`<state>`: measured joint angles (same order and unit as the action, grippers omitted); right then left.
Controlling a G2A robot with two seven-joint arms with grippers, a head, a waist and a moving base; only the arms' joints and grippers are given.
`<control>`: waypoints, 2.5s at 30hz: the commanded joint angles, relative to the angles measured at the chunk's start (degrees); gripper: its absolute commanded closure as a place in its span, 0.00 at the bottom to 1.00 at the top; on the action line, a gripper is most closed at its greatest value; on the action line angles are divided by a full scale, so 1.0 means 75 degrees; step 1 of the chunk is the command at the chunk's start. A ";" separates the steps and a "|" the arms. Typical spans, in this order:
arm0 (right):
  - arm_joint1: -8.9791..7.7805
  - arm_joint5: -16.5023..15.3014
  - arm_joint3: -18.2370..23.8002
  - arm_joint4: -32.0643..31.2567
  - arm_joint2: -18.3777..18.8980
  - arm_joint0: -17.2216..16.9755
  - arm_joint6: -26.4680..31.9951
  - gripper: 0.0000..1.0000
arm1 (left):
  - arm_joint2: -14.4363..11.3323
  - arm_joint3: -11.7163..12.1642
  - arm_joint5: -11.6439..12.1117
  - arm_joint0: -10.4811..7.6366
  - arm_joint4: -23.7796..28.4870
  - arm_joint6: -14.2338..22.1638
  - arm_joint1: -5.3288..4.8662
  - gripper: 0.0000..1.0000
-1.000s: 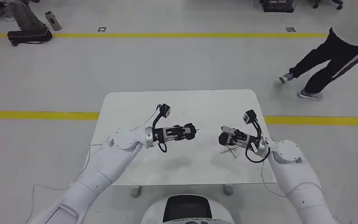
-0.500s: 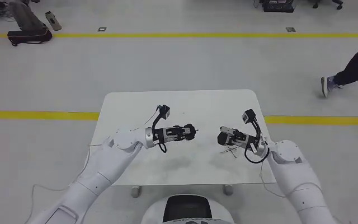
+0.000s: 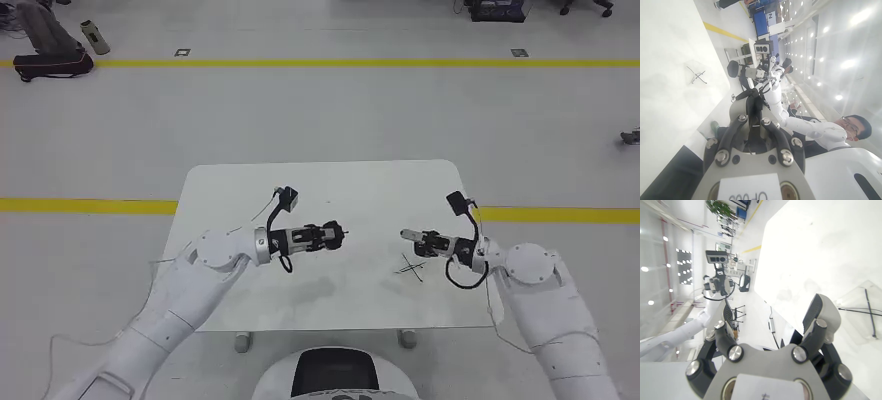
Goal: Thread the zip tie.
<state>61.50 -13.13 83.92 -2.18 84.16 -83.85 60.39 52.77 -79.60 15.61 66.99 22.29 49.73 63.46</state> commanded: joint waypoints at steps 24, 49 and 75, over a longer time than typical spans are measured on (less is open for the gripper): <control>-0.0099 0.0341 0.0247 -0.2935 -0.0698 0.0485 -0.0540 0.00 | 0.0092 0.0036 0.0057 0.0085 0.0088 -0.0062 -0.0076 1.00; -0.0651 -0.0847 0.0047 -0.5870 -0.2909 0.2292 -0.0564 0.00 | 0.0092 0.0036 0.0057 0.0085 0.0088 -0.0062 -0.0076 1.00; -0.1315 -0.0847 0.0402 -0.8362 -0.5697 0.3354 -0.1133 0.00 | 0.0092 0.0036 0.0057 0.0085 0.0088 -0.0062 -0.0076 1.00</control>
<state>51.93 -19.48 87.03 -65.56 42.19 -59.03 52.12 53.46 -79.32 16.04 67.62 22.95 49.26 62.89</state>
